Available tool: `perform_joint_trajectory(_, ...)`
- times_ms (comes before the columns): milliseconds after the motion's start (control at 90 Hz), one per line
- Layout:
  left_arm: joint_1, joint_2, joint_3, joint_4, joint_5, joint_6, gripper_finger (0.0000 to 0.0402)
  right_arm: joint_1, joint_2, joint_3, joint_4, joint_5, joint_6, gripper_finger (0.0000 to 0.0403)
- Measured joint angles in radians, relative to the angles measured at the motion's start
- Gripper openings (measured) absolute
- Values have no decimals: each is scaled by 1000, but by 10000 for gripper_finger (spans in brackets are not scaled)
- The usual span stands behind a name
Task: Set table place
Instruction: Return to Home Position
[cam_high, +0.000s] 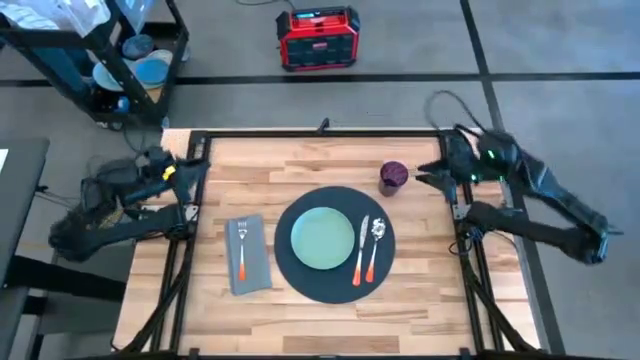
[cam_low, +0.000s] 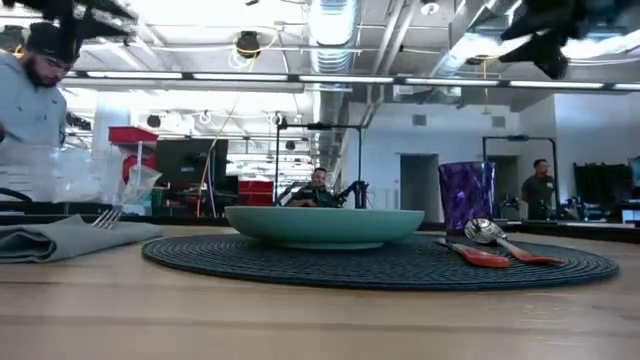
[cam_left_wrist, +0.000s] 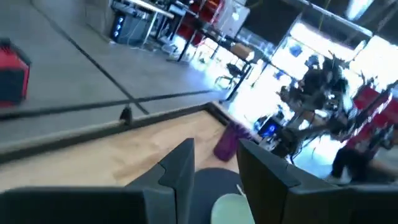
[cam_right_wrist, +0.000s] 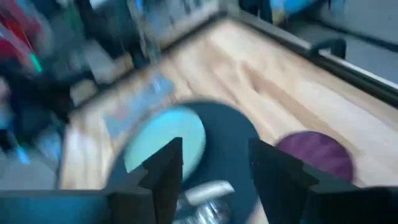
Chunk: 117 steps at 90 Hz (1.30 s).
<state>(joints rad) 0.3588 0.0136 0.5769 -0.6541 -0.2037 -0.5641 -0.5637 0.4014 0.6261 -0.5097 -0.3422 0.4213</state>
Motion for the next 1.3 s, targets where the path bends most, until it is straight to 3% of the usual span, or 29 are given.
perform_joint_trajectory(144,0,19,-138,17,23,-38,104,111,-153,-304,284,-8,209,131)
perform_joint_trajectory(256,-7,90,-236,159,72,-16,104,225,-203,-478,460,10,302,126)
perform_joint_trajectory(367,-8,112,-327,333,48,40,104,358,-228,-618,701,160,334,123)
perform_joint_trajectory(544,-7,110,-458,437,76,98,99,565,-213,-619,557,507,197,121)
perform_joint_trajectory(667,-8,106,-488,457,134,141,79,621,-172,-619,577,649,168,121)
perform_joint_trajectory(933,-7,77,-494,468,146,176,41,596,-166,-619,575,661,221,121)
perform_joint_trajectory(1300,-7,71,-496,456,138,163,38,534,-165,-620,572,660,225,121)
